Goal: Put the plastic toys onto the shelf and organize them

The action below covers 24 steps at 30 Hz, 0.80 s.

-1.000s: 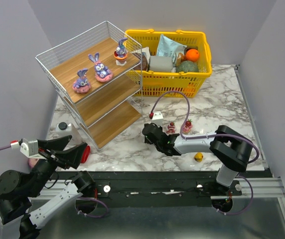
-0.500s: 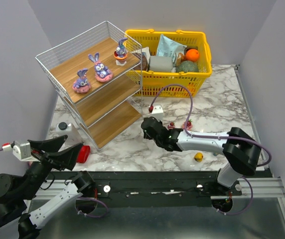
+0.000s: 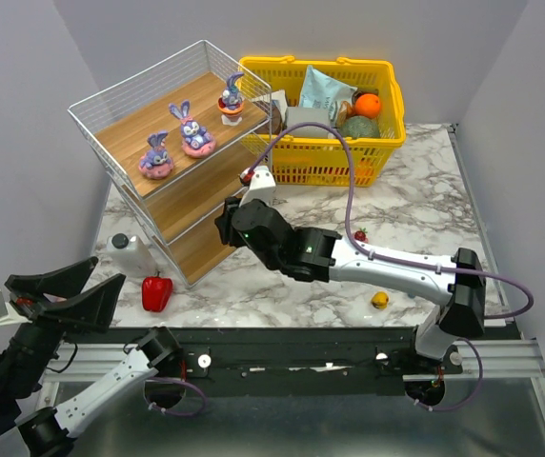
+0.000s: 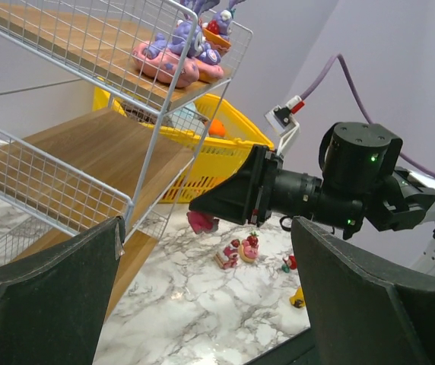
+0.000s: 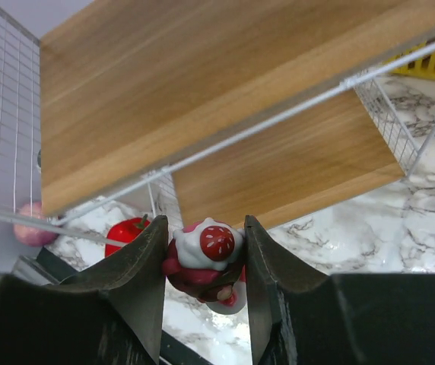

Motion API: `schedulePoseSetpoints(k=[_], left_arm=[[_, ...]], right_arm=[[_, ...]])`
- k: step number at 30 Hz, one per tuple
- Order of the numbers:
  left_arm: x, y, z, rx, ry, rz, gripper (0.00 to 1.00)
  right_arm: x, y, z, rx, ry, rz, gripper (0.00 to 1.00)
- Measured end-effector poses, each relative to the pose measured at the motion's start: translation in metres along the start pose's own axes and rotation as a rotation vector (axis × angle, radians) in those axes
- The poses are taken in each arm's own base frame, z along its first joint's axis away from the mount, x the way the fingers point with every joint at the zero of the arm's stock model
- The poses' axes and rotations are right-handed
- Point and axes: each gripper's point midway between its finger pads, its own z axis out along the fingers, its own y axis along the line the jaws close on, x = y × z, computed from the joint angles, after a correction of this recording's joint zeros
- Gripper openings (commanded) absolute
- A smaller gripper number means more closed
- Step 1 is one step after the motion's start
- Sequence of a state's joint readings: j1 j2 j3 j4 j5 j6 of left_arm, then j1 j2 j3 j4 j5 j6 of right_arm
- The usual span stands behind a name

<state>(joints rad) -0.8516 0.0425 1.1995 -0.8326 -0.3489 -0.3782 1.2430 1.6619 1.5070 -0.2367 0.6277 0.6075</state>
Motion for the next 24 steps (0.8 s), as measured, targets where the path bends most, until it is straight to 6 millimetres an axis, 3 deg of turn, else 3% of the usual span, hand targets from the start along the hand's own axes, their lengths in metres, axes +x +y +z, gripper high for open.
schedulePoseSetpoints(k=[15,24], left_arm=[[-0.002,0.004,-0.002,-0.018,0.006,0.012,0.99],[-0.002,0.004,-0.003,-0.020,0.007,0.012,0.99]], right_arm=[[-0.048,0.020,0.036,0.090,-0.117,-0.130,0.11],[-0.044,0.015,0.056,0.108,-0.115,-0.232,0.14]])
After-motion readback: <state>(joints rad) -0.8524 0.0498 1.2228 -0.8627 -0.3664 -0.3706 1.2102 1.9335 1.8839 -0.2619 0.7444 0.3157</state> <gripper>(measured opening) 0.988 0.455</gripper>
